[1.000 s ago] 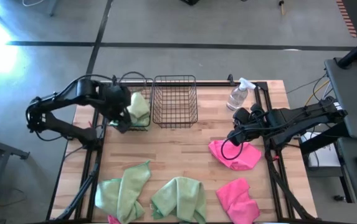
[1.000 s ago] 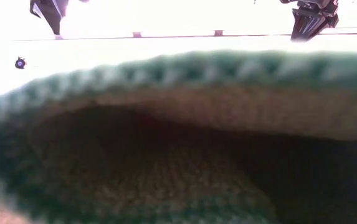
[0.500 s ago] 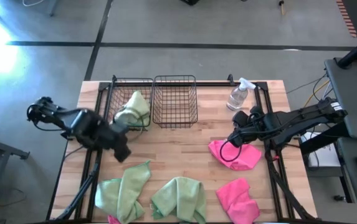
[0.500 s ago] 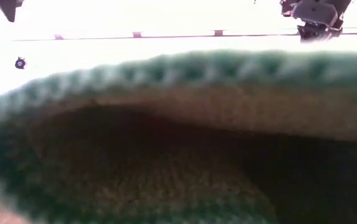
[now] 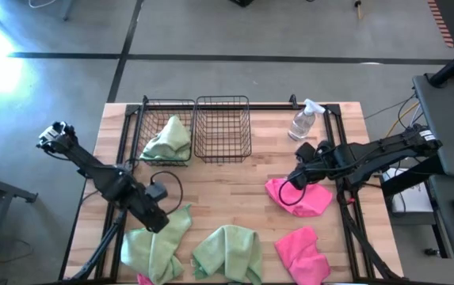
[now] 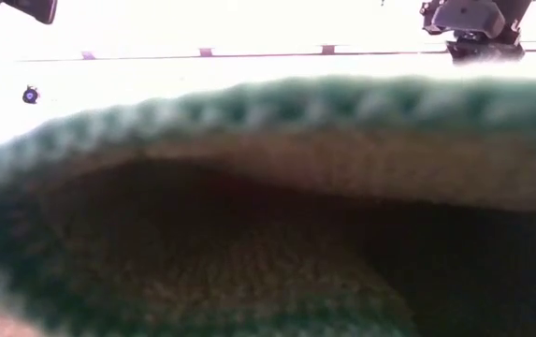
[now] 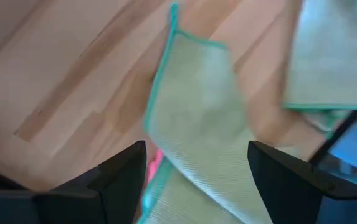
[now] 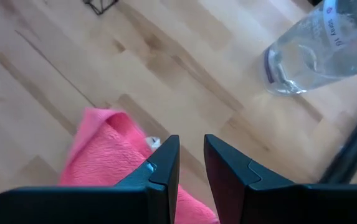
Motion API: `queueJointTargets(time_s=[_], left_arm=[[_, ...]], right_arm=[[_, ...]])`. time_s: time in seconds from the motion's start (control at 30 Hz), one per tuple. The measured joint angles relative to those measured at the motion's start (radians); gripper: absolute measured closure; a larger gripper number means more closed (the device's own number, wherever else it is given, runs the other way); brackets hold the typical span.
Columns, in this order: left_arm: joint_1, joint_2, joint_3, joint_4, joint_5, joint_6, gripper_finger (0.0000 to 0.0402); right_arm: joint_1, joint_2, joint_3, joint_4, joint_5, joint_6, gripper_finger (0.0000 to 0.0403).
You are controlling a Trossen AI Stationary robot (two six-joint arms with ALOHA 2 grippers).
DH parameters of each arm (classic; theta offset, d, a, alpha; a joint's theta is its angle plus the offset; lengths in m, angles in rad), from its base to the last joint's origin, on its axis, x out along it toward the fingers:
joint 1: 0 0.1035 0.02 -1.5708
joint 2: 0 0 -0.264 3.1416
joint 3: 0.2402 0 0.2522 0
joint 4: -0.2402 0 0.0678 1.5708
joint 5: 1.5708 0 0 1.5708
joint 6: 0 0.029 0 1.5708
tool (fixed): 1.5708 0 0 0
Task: Sort microfiber towel by color & place in baskets
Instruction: Put the green microfiber cloth into the left wire basket
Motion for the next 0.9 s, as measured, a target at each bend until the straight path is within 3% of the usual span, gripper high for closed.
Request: queueJointTargets(time_s=[0.2, 0.4, 0.63, 0.9], left_arm=[[-0.035, 0.0, -0.13, 0.184, 0.0, -0.004, 0.0138], [-0.06, 0.0, -0.273, 0.387, 0.002, -0.053, 0.0138], [-0.067, 0.0, -0.342, 0.4, 0.003, -0.122, 0.0138], [-0.067, 0.0, -0.33, 0.41, 0.002, -0.069, 0.0138]], right_arm=[[0.0, 0.0, 0.0, 0.013, -0.07, 0.009, 0.0335], [0.0, 0.0, 0.0, 0.015, -0.071, 0.018, 0.0335], [0.0, 0.0, 0.0, 0.026, -0.071, 0.025, 0.0335], [0.0, 0.0, 0.0, 0.028, -0.071, 0.014, 0.0335]])
